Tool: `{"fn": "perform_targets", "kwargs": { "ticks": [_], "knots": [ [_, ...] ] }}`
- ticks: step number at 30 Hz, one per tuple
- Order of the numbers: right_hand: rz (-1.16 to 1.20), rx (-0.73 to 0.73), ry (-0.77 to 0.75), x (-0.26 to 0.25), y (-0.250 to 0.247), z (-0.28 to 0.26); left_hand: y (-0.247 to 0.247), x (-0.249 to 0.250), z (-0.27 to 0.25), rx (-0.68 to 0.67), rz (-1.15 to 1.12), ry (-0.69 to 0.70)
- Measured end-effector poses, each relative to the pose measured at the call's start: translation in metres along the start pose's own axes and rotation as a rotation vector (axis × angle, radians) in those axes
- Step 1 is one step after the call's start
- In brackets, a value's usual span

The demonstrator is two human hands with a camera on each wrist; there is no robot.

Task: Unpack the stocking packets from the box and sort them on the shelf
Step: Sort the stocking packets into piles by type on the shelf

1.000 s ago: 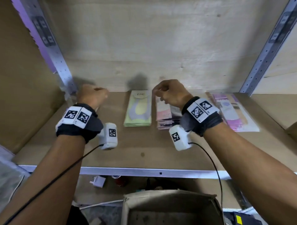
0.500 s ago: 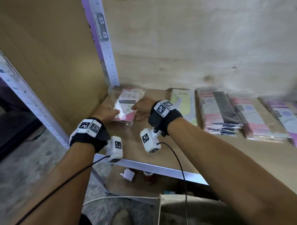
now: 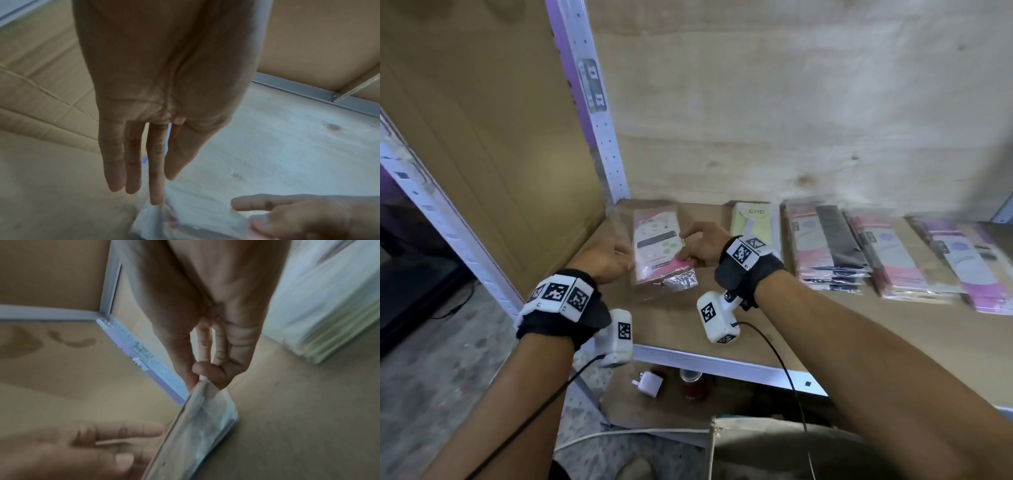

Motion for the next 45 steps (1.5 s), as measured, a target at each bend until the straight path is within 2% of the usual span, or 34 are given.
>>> {"fn": "perform_targets", "kwargs": {
  "ticks": [4,6,8,10,14,18,20,23,25,27,29,31,34,38,40,45],
  "knots": [
    [0.129,-0.026,-0.098,-0.008,-0.030,-0.034,0.002,0.012,-0.010,0.032,0.125,0.106],
    [0.221,-0.068,-0.139,-0.010,-0.047,-0.052,0.004,0.027,-0.016,0.041,0.167,0.231],
    [0.320,-0.083,-0.156,-0.008,-0.066,-0.069,0.007,0.049,-0.025,0.123,0.231,0.389],
    [0.418,-0.073,-0.177,-0.005,-0.087,-0.085,0.008,0.074,-0.036,0.229,0.207,0.497],
    [0.549,-0.032,-0.205,0.006,-0.133,-0.121,0.014,0.134,-0.070,0.406,0.145,0.819],
    [0.752,-0.016,-0.221,0.023,-0.175,-0.155,0.028,0.191,-0.099,0.479,0.120,1.042],
    [0.817,0.002,-0.248,0.034,-0.191,-0.170,0.040,0.213,-0.106,0.459,0.047,1.080],
    [0.769,0.078,-0.280,0.051,-0.210,-0.185,0.062,0.231,-0.100,0.324,-0.170,1.008],
    [0.606,0.168,-0.276,0.067,-0.217,-0.191,0.078,0.236,-0.090,0.146,-0.450,0.889],
    [0.420,0.225,-0.244,0.083,-0.217,-0.194,0.094,0.237,-0.080,0.029,-0.718,0.744],
    [0.329,0.215,-0.206,0.095,-0.215,-0.198,0.114,0.234,-0.070,-0.053,-0.889,0.578],
    [0.383,0.158,-0.214,0.103,-0.217,-0.201,0.137,0.227,-0.063,-0.116,-0.971,0.442],
    [0.400,0.086,-0.168,0.118,-0.227,-0.207,0.158,0.210,-0.053,-0.161,-0.986,0.323],
    [0.180,0.050,-0.103,0.139,-0.237,-0.211,0.150,0.190,-0.031,-0.023,-0.995,0.239],
    [0.141,0.035,-0.094,0.143,-0.240,-0.213,0.143,0.184,-0.022,0.004,-0.917,0.253],
    [0.203,0.052,-0.063,0.154,-0.250,-0.215,0.149,0.177,-0.020,-0.058,-0.699,0.349]
  ]
}}
Point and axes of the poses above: each hand's wrist, its own z-axis towards the middle knuckle, its own y-axis out of the palm, x = y × z, the point moved 4 cm from there along z, towards the middle knuckle, and after that the axes turned 5 degrees about -z, right-handed, at the moved point
